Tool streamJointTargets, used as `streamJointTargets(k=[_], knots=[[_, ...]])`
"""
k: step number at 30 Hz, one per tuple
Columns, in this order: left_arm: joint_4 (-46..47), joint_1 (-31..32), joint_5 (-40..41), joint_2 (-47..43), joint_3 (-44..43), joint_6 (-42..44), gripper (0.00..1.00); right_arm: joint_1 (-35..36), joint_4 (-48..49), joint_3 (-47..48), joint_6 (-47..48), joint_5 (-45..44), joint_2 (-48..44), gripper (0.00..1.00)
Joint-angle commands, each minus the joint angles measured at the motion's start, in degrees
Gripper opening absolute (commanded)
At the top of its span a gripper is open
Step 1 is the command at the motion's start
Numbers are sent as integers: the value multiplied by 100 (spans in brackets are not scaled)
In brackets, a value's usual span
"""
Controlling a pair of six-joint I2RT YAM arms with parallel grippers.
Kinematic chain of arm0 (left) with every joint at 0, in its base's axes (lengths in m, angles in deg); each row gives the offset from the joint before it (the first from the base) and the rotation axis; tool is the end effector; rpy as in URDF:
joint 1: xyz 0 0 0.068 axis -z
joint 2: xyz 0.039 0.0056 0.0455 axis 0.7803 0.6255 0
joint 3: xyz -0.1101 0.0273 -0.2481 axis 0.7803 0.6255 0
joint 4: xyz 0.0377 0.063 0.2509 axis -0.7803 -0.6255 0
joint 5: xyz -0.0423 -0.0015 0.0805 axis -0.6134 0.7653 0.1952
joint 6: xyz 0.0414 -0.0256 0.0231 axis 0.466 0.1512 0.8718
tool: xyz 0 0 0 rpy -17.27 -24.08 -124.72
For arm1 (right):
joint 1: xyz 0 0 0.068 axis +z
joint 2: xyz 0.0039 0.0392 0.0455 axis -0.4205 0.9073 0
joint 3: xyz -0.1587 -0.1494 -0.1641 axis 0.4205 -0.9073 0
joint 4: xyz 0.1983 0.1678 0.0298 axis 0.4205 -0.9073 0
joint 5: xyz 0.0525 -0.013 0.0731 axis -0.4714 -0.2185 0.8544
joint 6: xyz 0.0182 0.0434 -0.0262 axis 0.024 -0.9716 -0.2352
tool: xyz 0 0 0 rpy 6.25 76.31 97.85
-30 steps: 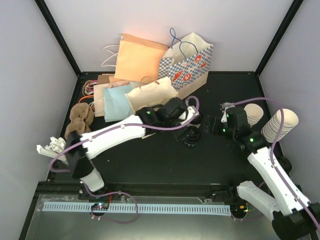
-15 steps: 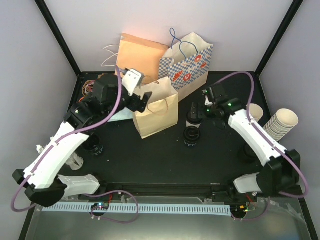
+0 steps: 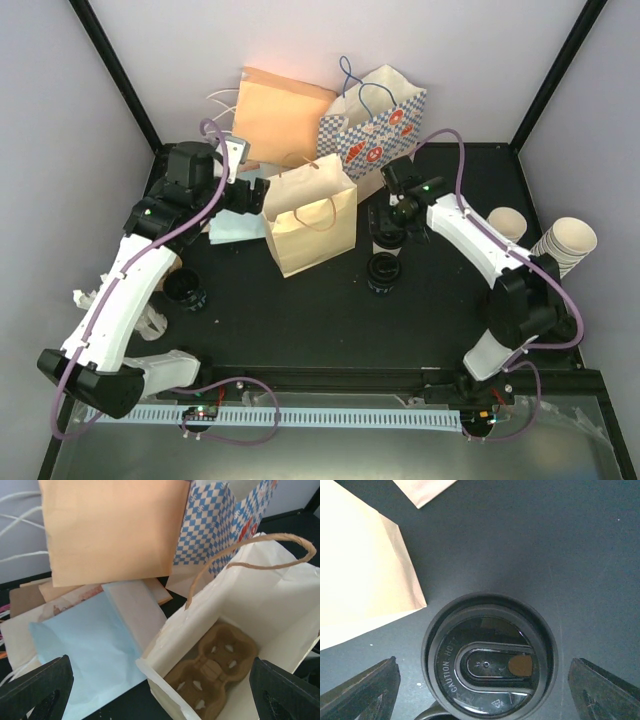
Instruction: Pack the takeout coffee
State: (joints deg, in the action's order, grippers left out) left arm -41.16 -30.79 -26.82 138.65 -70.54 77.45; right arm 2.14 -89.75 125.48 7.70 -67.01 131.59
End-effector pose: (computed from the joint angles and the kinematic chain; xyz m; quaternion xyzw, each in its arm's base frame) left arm 0.2263 -0.0843 0.4210 0.1344 0.8579 -0.0953 0.4868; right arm 0.2986 0.1496 0.2812 -0.0326 0.9744 0.0614 0.2140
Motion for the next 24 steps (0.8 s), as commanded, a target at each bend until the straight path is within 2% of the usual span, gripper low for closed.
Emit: streamJointTargets(k=[1, 12, 18, 20, 24], knots=[[348, -45, -287, -120, 139, -166, 99, 68, -187, 146, 119, -329, 145, 95], [694, -47, -425, -173, 502, -129, 99, 191, -265, 276, 119, -481, 506, 93], [760, -45, -461, -173, 569, -130, 99, 211, -319, 327, 101, -622, 580, 87], [774, -45, -471, -168, 590, -134, 99, 209, -308, 319, 101, -642, 566, 82], [803, -45, -459, -172, 625, -112, 99, 215, -311, 340, 115, -616, 584, 81]])
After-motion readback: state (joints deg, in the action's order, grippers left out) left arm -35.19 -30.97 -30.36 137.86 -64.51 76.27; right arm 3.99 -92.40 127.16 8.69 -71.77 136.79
